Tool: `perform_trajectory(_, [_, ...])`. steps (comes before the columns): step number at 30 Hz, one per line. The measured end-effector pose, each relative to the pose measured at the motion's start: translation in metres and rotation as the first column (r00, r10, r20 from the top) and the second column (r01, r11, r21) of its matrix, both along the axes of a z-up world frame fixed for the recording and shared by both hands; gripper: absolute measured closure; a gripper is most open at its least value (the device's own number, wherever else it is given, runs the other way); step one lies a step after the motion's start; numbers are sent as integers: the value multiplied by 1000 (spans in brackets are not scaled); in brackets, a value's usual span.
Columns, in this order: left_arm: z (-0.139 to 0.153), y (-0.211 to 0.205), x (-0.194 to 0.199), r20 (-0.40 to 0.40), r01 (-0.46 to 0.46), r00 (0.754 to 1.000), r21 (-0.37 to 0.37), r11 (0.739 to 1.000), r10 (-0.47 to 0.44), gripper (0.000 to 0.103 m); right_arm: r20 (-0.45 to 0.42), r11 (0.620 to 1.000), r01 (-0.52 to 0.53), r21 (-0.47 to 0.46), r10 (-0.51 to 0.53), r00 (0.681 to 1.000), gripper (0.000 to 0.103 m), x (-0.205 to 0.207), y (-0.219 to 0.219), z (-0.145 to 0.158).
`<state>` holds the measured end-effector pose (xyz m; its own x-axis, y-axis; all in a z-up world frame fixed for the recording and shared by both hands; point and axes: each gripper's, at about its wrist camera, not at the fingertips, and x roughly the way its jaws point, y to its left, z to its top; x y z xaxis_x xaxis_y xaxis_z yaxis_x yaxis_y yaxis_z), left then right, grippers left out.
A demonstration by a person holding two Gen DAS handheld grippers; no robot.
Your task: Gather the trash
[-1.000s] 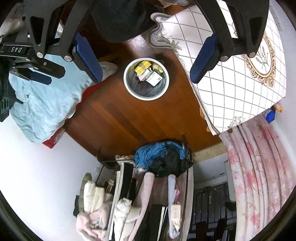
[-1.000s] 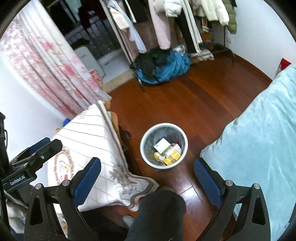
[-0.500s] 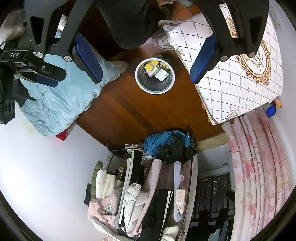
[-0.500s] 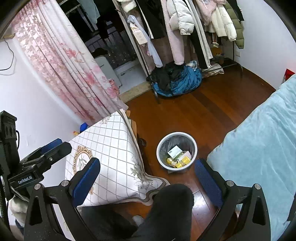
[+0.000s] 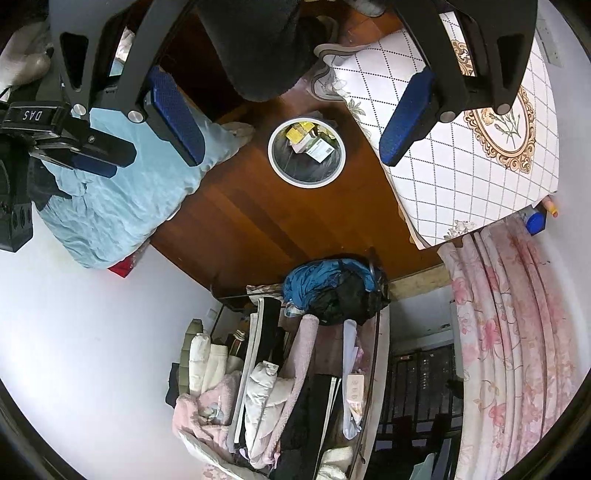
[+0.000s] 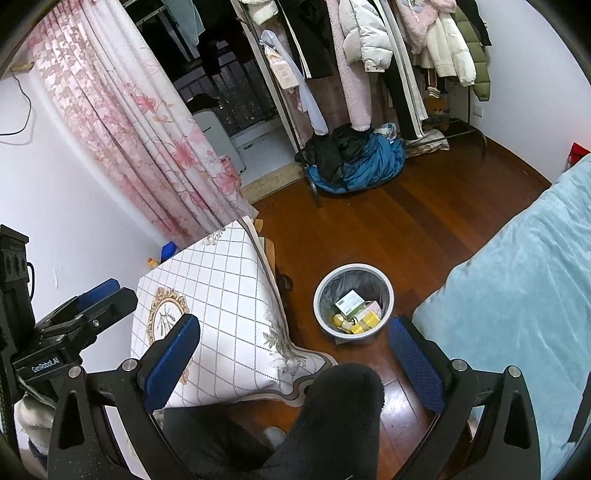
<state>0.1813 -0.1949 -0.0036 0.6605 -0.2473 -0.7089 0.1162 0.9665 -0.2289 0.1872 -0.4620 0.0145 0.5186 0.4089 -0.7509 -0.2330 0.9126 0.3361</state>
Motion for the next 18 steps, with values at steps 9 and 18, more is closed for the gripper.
perform_trajectory(9, [1, 1, -1, -10, -6, 1000, 6, 1000, 7, 0, -2, 1000, -7, -14, 7, 1000, 0, 3, 2, 4])
perform_trajectory(18, [7, 0, -4, -5, -10, 1000, 7, 1000, 10, 0, 7, 1000, -16, -20, 16, 1000, 0, 0, 5, 12])
